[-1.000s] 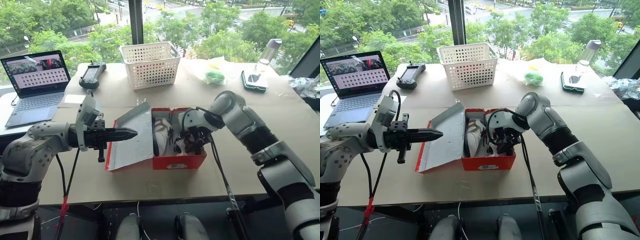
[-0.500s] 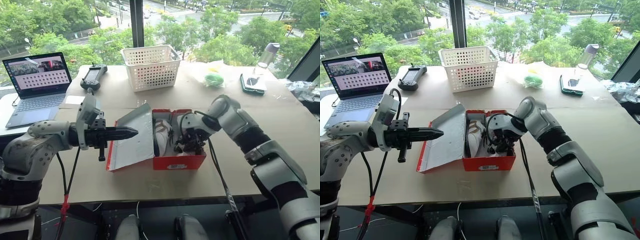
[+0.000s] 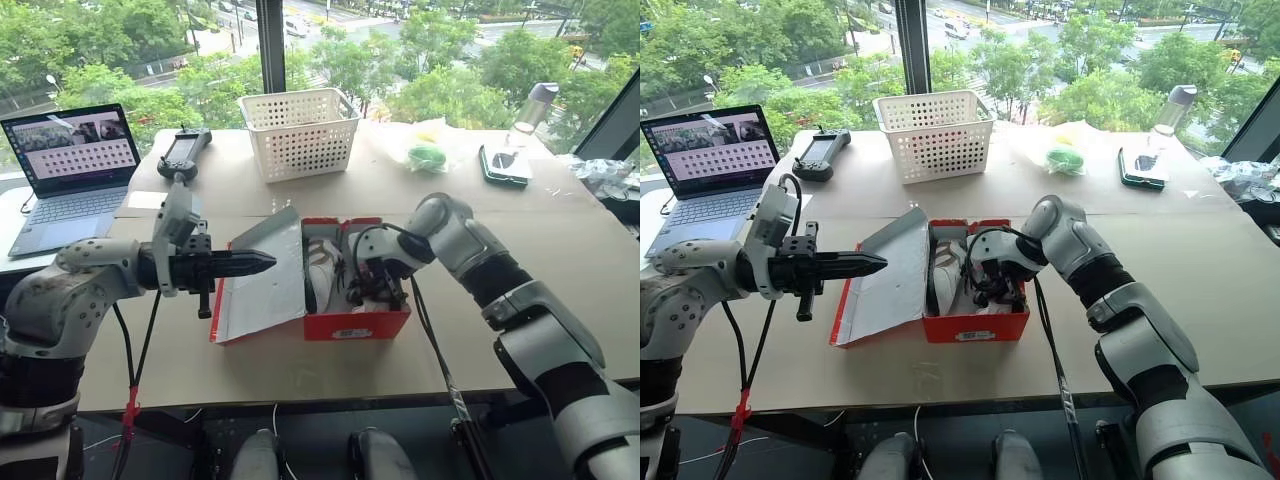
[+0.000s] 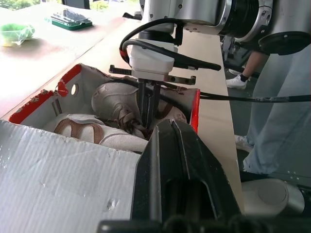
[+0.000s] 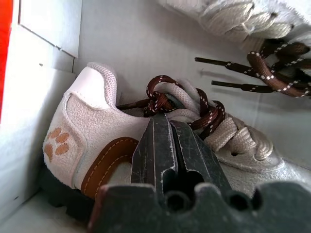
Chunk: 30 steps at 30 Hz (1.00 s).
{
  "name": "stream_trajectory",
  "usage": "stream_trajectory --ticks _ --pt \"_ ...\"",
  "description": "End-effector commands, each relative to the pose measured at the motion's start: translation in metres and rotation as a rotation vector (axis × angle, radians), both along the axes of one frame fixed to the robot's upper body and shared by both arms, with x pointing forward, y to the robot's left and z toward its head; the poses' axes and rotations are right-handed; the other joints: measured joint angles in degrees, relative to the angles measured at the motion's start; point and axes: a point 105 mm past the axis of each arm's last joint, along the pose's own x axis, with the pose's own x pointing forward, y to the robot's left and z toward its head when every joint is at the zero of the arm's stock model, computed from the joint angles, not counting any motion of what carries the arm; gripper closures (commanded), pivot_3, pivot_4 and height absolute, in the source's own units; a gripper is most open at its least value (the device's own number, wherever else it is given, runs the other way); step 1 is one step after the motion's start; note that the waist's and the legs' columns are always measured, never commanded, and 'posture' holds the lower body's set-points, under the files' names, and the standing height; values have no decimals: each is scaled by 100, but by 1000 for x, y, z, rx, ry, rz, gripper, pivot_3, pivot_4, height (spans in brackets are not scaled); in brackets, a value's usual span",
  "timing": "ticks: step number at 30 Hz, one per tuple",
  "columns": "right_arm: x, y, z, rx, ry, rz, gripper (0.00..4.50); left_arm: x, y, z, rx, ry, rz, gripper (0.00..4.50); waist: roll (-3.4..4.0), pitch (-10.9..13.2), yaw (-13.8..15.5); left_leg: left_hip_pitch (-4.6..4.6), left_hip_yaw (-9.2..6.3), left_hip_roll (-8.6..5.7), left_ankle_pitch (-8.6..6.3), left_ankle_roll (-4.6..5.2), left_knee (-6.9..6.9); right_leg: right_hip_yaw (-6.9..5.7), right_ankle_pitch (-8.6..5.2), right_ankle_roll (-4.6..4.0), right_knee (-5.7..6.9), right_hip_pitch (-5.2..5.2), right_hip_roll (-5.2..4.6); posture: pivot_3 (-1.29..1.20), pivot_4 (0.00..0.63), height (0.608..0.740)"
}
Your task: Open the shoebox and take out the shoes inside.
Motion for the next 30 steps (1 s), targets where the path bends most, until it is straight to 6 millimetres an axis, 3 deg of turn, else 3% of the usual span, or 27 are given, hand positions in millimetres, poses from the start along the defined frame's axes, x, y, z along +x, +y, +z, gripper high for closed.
stream_trajectory --ticks 1,5,10,16,19,26,30 --pt "-6 12 32 68 -62 31 4458 0 -3 9 -5 -37 -10 4500 4 3 0 -9 0 0 1 1 -1 1 0 -1 3 -12 0 0 150 733" --pt "-18 19 60 141 -111 36 4458 0 -4 9 -7 -33 -13 4500 13 10 4 -79 2 -1 32 40 -2 3 10 6 17 -82 8 0 150 733" --pt "-19 16 78 186 -168 -15 4458 1 -5 8 -8 -31 -13 4500 13 11 6 -85 1 -1 25 30 -7 0 14 11 8 -82 10 0 150 733" --pt "-17 1 62 94 -220 -84 4458 2 -6 8 -10 -32 -17 4500 12 13 6 -86 1 -2 24 29 -8 -1 -9 10 6 -82 9 0 150 733" --pt "-27 5 54 78 -195 -85 3741 3 -7 6 -13 -29 -20 4500 12 13 6 -85 1 -1 25 29 -8 -1 -11 7 7 -82 10 0 150 733" --pt "-35 34 38 110 -154 -135 1321 5 -10 4 -24 -29 -26 4500 13 13 -19 -84 -2 3 25 30 -8 -1 -3 16 17 -85 16 0 150 733" --pt "-31 36 35 98 -202 -168 1321 4 -11 4 -29 -28 -30 4500 13 13 8 -85 -2 -2 25 30 -7 -2 -5 14 15 -84 11 0 150 733"
